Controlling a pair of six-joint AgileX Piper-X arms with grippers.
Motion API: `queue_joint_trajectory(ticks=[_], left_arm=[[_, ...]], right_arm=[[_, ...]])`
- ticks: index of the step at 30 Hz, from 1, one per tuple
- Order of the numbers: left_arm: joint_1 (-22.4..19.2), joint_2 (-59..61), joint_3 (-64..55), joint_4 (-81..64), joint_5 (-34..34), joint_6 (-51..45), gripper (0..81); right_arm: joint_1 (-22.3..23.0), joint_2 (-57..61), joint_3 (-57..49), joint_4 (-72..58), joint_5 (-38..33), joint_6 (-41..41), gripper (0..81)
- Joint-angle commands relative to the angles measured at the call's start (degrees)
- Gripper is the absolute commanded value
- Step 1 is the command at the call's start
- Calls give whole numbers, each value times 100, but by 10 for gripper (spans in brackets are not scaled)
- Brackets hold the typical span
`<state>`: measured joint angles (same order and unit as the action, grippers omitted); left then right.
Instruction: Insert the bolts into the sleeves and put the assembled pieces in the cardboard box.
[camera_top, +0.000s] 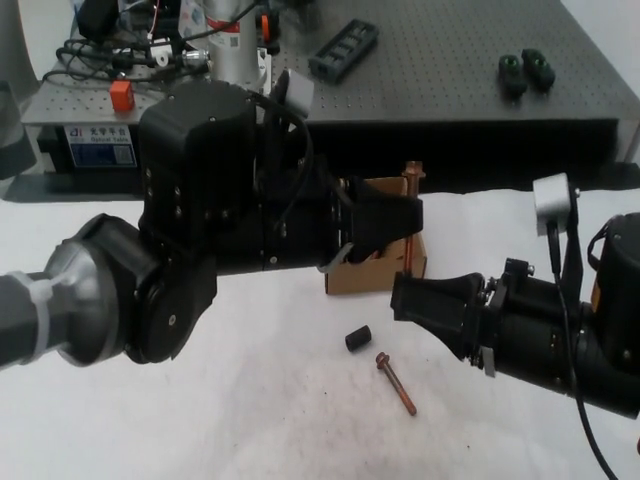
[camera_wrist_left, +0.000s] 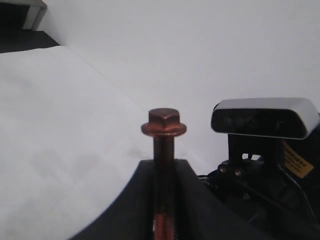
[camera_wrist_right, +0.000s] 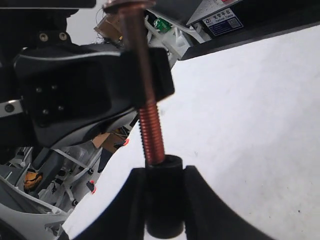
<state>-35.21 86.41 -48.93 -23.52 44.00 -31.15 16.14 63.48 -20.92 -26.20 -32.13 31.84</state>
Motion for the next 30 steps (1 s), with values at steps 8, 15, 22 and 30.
queue_joint_trajectory(ticks=[8, 15, 22, 30], left_arm=[[17, -66, -23, -13, -26, -53, 6], [73, -66, -23, -13, -10, -53, 6], [73, -66, -23, -13, 433, 31, 6], [73, -66, -23, 413, -229, 57, 476]], right_arm=[[-8, -88, -44, -331, 63, -156, 39], [-8, -243, -47, -331, 26, -405, 39], [-8, -243, -47, -355, 193, -587, 39], [-446, -204, -375, 576, 1201, -1066, 39]])
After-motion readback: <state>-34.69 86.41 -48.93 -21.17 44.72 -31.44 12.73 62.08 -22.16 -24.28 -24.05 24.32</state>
